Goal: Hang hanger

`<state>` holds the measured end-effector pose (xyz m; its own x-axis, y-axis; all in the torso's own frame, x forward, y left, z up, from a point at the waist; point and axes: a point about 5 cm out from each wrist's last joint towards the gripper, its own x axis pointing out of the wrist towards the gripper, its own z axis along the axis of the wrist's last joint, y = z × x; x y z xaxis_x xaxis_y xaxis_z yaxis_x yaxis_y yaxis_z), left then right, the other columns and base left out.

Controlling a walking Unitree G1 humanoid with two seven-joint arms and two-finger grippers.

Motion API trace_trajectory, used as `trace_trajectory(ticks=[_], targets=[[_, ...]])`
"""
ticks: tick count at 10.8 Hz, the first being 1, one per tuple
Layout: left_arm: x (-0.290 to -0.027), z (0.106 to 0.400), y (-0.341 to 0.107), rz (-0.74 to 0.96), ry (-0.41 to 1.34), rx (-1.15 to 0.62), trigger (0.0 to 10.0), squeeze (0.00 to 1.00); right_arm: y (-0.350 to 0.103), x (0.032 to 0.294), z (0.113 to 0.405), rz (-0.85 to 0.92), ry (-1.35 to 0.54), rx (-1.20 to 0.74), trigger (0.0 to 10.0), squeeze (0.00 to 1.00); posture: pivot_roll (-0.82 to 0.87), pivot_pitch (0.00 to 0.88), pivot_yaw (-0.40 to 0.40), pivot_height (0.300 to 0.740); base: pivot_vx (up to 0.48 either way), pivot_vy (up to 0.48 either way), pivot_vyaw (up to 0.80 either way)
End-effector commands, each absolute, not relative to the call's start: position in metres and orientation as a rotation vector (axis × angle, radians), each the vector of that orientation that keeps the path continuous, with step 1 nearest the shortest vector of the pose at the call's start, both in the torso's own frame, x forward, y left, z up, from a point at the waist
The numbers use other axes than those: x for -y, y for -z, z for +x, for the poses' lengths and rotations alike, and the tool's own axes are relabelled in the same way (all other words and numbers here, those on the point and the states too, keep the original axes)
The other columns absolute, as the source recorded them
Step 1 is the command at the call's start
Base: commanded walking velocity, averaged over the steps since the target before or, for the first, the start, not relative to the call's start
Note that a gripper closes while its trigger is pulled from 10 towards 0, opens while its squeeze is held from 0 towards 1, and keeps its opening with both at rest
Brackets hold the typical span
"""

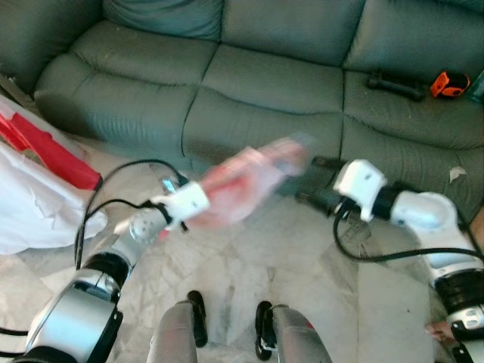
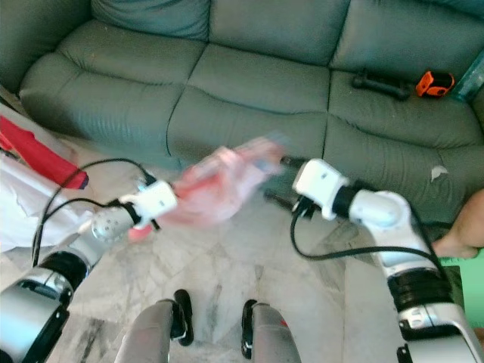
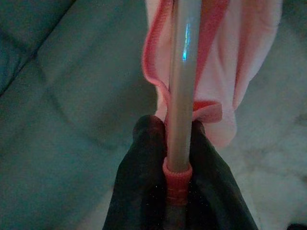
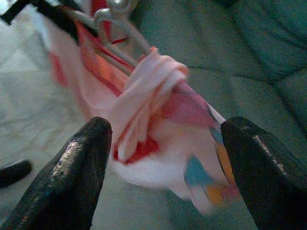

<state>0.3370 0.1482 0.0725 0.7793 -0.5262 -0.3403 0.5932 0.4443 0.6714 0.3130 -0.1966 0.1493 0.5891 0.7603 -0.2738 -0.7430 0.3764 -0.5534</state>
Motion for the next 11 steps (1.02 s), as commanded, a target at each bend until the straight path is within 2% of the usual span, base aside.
trace_trajectory(ticks=[1,4,5,6,8,9,10,11], targets=[[-0.142,0.331,-0.074,0.881,0.784,-0.039,1.8,0.00,-0.144,0.197,0.312,-0.761,-1.015,-0.006,10.0,1.00,-0.05,0.251,-0.025,0.740,0.000,0.000,0.00],[-0.129,0.324,-0.076,0.890,0.897,0.024,1.9,0.00,-0.142,0.196,0.317,-0.833,-1.072,-0.022,10.0,0.99,-0.05,0.252,-0.029,0.740,0.000,0.000,0.00],[-0.126,0.322,-0.075,0.885,0.922,0.032,1.6,0.00,-0.139,0.197,0.318,-0.842,-1.097,-0.053,10.0,0.22,-0.05,0.252,-0.029,0.740,0.000,0.000,0.00],[-0.124,0.321,-0.076,0.887,0.937,0.042,1.6,0.00,-0.136,0.199,0.319,-0.868,-1.126,-0.086,10.0,0.00,-0.05,0.253,-0.026,0.740,0.000,0.000,0.00],[-0.123,0.320,-0.076,0.892,0.957,0.047,1.5,0.00,-0.130,0.203,0.319,-0.908,-1.181,-0.148,10.0,0.00,-0.05,0.254,-0.026,0.740,0.000,0.000,0.00],[-0.122,0.319,-0.076,0.891,0.965,0.049,1.4,0.00,-0.129,0.205,0.320,-0.894,-1.198,-0.177,3.9,0.00,-0.05,0.254,-0.026,0.740,0.000,0.000,0.00],[-0.121,0.318,-0.075,0.892,0.968,0.050,1.3,0.00,-0.129,0.207,0.321,-0.903,-1.213,-0.199,0.0,0.00,-0.05,0.255,-0.026,0.740,0.000,0.000,0.00],[-0.121,0.317,-0.074,0.895,0.976,0.046,1.1,0.00,-0.130,0.208,0.322,-0.909,-1.219,-0.207,0.0,0.00,-0.05,0.254,-0.025,0.740,0.000,0.000,0.00]])
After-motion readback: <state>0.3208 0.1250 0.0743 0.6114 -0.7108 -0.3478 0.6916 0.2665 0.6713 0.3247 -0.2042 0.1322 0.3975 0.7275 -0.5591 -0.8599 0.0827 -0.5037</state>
